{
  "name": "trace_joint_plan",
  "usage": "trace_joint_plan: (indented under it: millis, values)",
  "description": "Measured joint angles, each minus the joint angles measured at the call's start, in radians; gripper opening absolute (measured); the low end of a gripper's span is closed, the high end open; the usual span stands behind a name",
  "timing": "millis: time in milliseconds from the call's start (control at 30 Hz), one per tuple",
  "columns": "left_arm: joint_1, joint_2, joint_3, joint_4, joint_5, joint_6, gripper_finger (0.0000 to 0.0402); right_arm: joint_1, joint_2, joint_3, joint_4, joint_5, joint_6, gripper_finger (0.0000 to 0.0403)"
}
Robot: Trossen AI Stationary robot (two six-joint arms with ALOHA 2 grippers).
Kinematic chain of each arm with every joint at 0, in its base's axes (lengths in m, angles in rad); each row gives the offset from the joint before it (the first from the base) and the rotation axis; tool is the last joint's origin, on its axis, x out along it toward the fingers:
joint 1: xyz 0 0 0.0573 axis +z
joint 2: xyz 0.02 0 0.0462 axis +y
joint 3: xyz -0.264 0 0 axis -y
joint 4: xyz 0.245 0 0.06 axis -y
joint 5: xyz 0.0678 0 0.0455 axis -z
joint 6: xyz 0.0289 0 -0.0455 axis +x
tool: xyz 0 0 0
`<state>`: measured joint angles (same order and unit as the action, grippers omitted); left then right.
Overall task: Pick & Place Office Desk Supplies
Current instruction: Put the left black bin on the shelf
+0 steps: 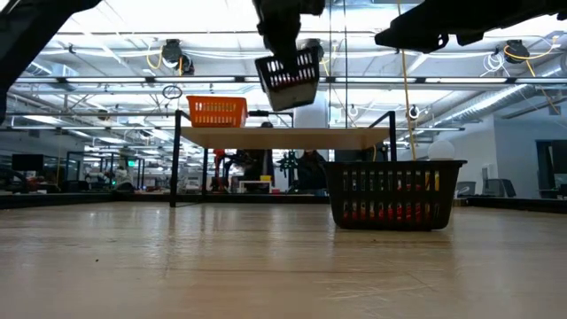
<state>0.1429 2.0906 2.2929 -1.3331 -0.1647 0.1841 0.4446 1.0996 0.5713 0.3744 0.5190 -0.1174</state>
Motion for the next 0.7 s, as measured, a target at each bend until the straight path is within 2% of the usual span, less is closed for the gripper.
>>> trace_joint_plan:
  millis: [700]
  values:
    - [0.118,0.018,0.000,-0.002,-0.009,0.024,0.0000,0.000,0.000,0.000,-0.005,0.000,-0.003,0.0258]
